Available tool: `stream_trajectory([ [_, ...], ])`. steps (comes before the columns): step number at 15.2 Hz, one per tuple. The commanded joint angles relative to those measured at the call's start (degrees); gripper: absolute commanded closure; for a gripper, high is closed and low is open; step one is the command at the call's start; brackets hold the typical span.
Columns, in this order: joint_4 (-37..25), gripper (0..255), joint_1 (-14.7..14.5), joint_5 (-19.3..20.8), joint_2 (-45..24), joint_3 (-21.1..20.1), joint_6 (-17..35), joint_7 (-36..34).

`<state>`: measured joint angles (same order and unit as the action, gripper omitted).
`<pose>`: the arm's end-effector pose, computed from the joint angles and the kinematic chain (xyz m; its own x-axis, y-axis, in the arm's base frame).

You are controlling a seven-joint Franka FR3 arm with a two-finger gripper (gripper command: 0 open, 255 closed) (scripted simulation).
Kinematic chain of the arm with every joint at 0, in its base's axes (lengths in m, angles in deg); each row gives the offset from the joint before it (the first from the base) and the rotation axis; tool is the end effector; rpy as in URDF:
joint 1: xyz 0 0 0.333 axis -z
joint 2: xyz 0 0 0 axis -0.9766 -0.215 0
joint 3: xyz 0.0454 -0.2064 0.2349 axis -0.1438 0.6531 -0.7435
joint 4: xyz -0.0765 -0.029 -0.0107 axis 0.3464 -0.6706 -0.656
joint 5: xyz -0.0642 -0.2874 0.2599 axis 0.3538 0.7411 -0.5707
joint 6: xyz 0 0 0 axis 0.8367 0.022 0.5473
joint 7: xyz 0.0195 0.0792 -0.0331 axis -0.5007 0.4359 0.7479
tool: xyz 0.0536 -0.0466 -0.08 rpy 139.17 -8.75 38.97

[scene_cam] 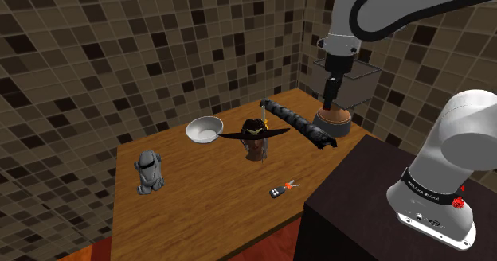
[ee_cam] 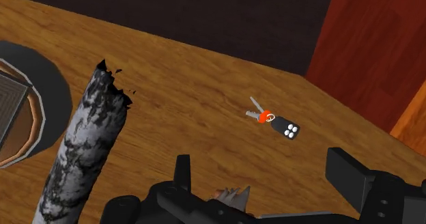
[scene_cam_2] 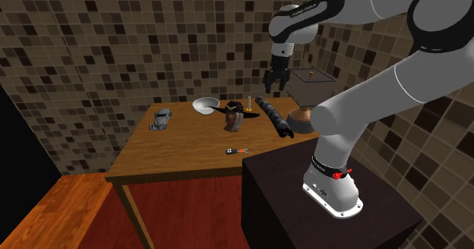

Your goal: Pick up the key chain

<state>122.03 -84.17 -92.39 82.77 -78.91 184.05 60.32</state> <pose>0.3243 0.0468 0.4481 0.9579 0.2870 -0.0087 0.2840 -0.9513 -0.1197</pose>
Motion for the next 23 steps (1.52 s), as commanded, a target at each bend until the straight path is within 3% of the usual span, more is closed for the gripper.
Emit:
stream_trajectory([
  [1, 2.2, 0, -1.6, -0.4, -1.8, -0.9, 4.7, 1.7],
  [8, 7.2, 0, -7.0, -1.6, -13.0, -4.0, 22.6, 7.6],
  [16, 7.9, 0, -11.8, -1.1, -31.8, -8.0, 44.0, 13.0],
  [20, 6.2, 0, -12.9, 3.7, -42.6, -9.8, 54.1, 12.5],
  [23, 4.0, 0, -15.6, 12.6, -51.0, -7.8, 60.8, 8.2],
])
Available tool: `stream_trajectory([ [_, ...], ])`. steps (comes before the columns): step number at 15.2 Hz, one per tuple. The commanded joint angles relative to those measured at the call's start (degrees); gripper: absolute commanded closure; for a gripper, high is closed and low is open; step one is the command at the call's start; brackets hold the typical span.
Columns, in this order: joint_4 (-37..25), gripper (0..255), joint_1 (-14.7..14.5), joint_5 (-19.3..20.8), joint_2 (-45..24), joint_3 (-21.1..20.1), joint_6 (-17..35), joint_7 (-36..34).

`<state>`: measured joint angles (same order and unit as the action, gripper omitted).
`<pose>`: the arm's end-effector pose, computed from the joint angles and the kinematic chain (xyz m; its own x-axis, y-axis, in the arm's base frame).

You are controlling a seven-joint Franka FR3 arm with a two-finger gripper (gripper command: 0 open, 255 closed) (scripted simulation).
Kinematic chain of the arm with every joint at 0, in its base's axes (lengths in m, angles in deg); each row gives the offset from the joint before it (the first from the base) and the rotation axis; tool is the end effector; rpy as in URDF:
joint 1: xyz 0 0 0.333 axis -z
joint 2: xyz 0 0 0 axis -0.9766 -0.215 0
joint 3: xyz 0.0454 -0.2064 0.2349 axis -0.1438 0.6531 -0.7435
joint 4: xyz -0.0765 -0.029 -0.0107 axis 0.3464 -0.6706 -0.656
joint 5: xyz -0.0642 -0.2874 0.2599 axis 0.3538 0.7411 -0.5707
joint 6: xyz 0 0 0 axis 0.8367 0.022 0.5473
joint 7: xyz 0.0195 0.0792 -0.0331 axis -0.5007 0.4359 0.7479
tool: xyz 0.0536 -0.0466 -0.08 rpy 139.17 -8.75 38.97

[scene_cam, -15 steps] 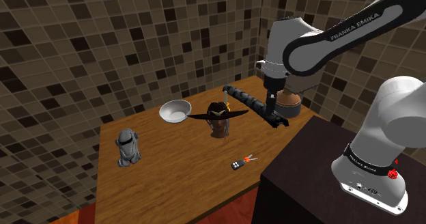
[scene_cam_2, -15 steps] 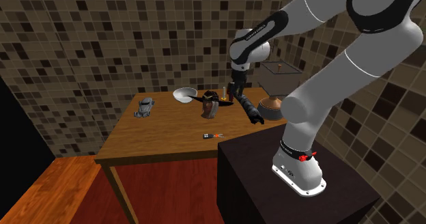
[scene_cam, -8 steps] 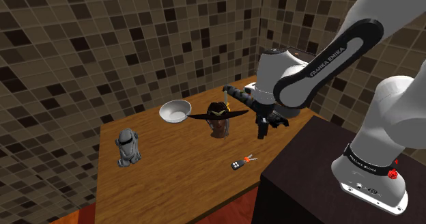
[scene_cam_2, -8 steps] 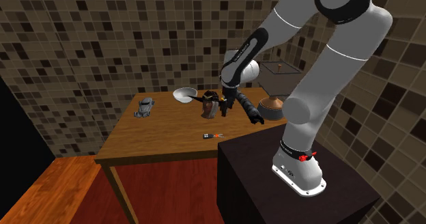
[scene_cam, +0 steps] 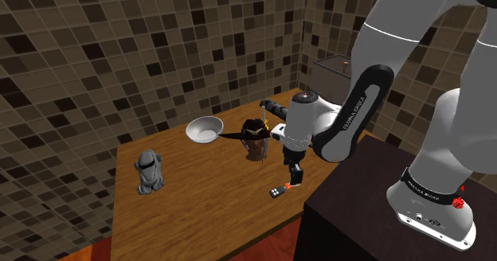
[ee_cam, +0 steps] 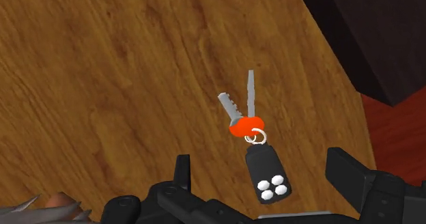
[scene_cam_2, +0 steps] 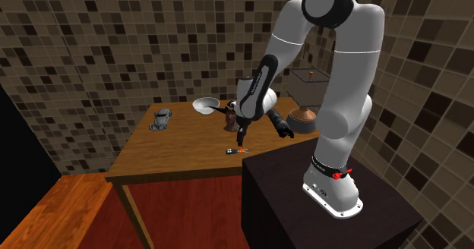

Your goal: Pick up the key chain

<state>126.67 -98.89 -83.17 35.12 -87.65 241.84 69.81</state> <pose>0.3408 0.2031 0.1884 0.5847 0.8087 0.0642 0.8097 -0.5867 0.0165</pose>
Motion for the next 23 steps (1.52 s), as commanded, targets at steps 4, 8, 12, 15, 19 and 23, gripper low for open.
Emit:
stream_trajectory([
  [4, -1.8, 0, -3.8, 6.4, -8.1, 4.1, 6.7, -3.2],
  [8, -3.0, 0, -6.0, 7.5, -12.5, 6.5, 10.0, -4.2],
  [12, -3.2, 255, -6.2, 7.5, -13.0, 6.6, 10.3, -4.2],
  [15, -3.2, 255, -6.2, 7.5, -13.0, 6.6, 10.3, -4.2],
  [19, -3.2, 255, -6.3, 7.5, -13.0, 6.6, 10.3, -4.2],
  [23, -2.3, 255, -4.7, 7.0, -9.9, 5.1, 8.0, -3.7],
])
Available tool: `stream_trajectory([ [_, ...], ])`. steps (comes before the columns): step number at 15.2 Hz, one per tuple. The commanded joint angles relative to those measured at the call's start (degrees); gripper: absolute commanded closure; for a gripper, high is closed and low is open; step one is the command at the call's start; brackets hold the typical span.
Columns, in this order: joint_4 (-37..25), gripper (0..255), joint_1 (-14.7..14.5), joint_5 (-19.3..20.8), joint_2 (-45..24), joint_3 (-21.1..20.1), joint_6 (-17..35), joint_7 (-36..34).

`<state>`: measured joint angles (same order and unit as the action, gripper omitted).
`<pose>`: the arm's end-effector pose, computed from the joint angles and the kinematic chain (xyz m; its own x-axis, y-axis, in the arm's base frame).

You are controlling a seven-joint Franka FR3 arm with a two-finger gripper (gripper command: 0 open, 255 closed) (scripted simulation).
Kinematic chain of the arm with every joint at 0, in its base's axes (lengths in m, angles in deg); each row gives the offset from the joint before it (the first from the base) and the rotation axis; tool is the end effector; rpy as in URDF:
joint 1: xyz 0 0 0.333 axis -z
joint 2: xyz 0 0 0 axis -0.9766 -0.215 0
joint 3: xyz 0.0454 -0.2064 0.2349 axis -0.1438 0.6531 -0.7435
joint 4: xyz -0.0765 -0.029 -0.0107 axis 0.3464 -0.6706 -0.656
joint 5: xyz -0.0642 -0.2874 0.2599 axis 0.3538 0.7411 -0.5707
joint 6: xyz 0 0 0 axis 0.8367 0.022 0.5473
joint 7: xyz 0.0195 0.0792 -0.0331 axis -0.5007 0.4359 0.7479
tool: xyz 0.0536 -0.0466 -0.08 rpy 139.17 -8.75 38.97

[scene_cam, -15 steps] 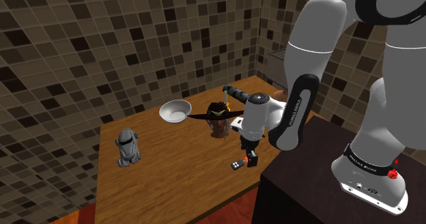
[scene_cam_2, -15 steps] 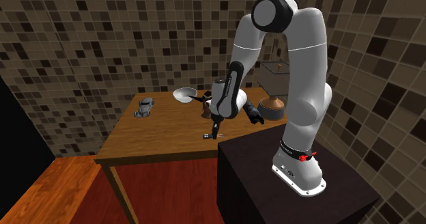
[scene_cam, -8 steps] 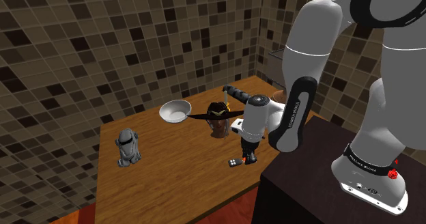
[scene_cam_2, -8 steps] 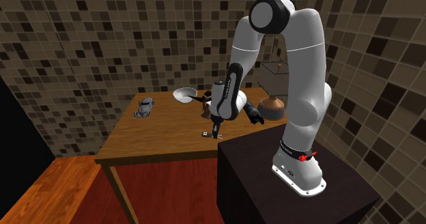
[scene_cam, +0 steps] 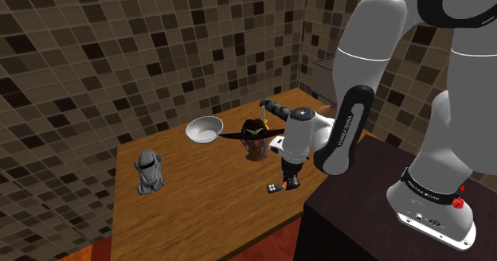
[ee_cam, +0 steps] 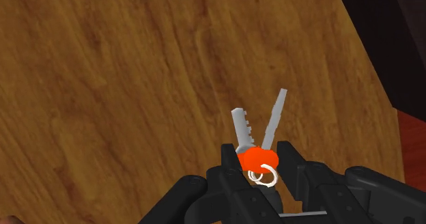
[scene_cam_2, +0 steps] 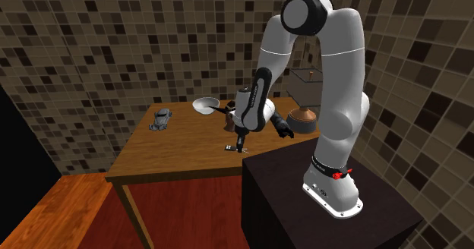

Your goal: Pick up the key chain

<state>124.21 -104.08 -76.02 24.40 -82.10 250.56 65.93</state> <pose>0.3386 0.2116 0.1387 0.5434 0.8366 0.0688 0.8374 -0.5460 0.0258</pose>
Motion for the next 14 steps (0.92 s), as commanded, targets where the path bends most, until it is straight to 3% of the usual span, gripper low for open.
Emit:
stream_trajectory([
  [1, 0.5, 255, 1.1, -0.5, 2.0, -1.1, -1.6, 0.4],
  [8, 2.0, 255, 4.8, -4.7, 9.7, -5.8, -7.8, 3.6],
  [14, 2.5, 255, 5.6, -8.0, 14.2, -7.4, -11.7, 6.1],
])
